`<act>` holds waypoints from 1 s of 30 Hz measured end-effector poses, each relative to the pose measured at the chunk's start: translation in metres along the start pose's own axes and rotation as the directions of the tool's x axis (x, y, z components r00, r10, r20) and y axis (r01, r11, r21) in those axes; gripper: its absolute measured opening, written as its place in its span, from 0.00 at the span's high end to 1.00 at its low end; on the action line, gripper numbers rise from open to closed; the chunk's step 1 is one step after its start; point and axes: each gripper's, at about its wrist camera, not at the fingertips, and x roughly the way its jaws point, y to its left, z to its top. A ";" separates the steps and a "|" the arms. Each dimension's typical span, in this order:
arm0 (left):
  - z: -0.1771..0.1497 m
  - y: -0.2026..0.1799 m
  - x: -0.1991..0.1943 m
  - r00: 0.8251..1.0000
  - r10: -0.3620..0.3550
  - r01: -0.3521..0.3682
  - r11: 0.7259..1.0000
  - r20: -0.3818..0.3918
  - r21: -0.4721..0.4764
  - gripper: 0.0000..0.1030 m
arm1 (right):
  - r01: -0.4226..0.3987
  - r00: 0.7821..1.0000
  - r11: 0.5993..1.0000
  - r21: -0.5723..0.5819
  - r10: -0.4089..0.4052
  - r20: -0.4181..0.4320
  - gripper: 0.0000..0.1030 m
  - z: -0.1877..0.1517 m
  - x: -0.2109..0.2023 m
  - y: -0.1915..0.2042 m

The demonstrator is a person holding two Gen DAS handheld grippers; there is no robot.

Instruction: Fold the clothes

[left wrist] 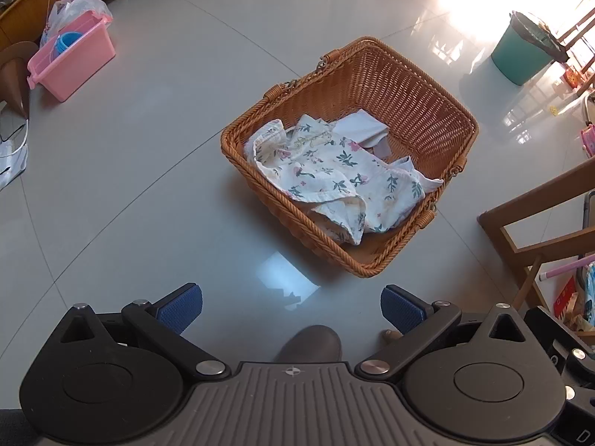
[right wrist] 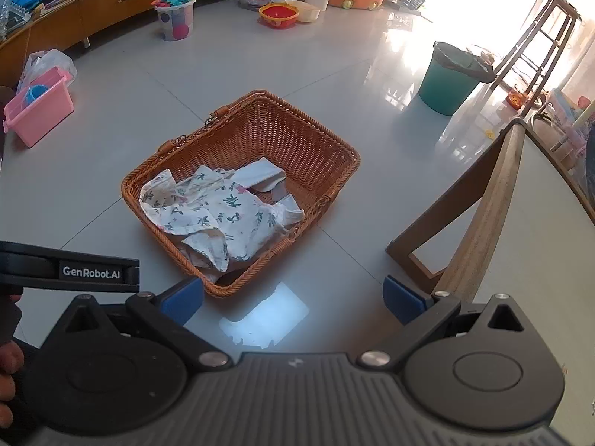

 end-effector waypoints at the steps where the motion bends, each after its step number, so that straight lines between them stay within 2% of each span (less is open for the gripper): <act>1: 0.000 -0.001 0.001 1.000 0.001 -0.001 1.000 -0.001 0.003 0.00 | -0.001 1.000 1.000 -0.003 0.001 0.000 0.00 0.000 0.001 0.001; 30: 0.005 -0.005 0.015 0.999 0.010 -0.010 1.000 -0.037 0.008 0.00 | -0.009 0.999 1.000 -0.028 0.008 -0.031 0.00 0.004 0.012 0.009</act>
